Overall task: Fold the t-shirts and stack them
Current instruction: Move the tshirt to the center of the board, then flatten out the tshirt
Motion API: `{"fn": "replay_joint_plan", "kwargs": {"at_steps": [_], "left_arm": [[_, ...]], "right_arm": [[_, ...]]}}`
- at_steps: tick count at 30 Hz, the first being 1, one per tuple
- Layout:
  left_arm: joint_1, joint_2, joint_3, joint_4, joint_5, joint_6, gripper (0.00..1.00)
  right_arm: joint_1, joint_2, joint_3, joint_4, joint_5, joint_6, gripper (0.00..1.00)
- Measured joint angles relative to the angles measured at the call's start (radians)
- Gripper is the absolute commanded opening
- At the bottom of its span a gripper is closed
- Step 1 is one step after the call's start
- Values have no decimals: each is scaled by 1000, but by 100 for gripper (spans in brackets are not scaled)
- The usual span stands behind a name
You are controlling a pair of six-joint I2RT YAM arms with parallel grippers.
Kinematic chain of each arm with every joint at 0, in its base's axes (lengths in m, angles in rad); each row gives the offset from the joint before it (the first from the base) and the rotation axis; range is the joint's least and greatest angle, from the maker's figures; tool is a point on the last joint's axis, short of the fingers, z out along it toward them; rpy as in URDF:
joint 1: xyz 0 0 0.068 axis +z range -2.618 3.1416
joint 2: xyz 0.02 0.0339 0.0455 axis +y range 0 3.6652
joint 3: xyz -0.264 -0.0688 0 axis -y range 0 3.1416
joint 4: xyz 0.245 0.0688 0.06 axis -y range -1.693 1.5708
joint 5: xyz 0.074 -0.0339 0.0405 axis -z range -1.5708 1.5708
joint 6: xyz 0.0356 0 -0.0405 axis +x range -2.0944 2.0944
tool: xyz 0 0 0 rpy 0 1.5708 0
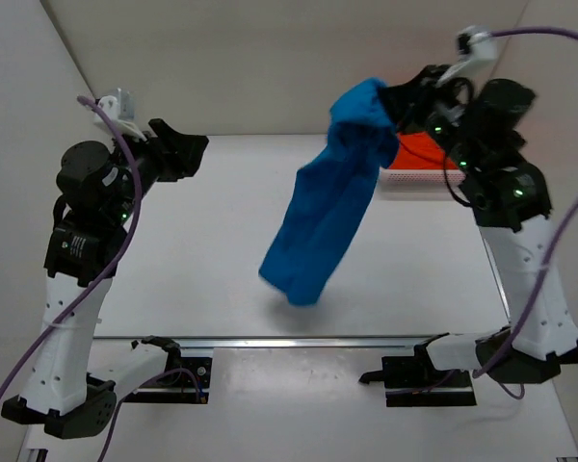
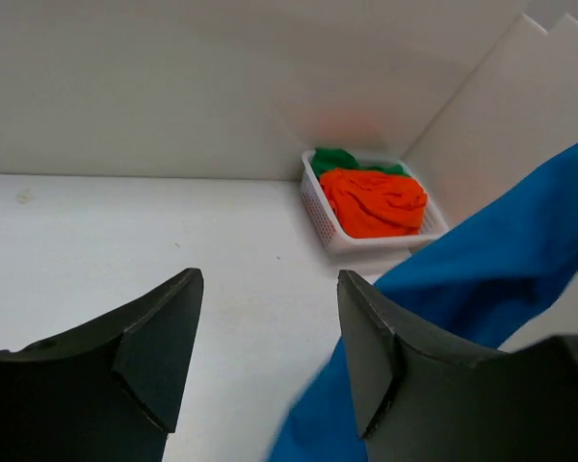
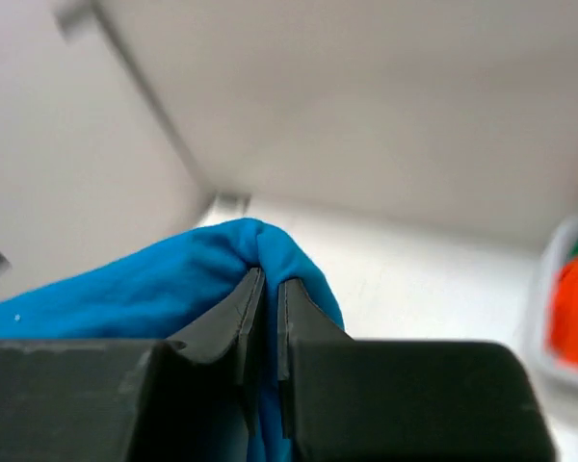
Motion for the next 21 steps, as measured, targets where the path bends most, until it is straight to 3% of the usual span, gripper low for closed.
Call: {"fn": "replay_joint_plan", "kwargs": {"at_steps": [3,5,6,8,9,11,13,17,21], "left_arm": [[27,-24,-9,-9,-8,-2,69],[32,-30,-31,-20,-3,-8,69],[29,-29,-45,-26,1,-11,69],[13,-18,-87,-43,10,-23,70],[1,-7,-114,-50,22,-31,69],[-26,24,-180,-57,54,-54,68],[-48,72,-244,-58,84,-82,66],[-79,170,-373,-42,108,-154,63],[-96,285,-404,-12,90,-211,60]], "right_arm": [[3,81,-122,-37,-112,47,4],[3,191,-145,-85,-188,69,37],[3,266,-145,-118,-212,72,44],[13,426,-124,-214,-226,56,68],[16,497,-116,-262,-216,37,69],[23,600,-116,-360,-191,2,62],[22,626,-132,-415,-177,-32,59],[-14,544,-203,-412,-196,-77,46],[-78,423,-306,-368,-236,-92,43]]}}
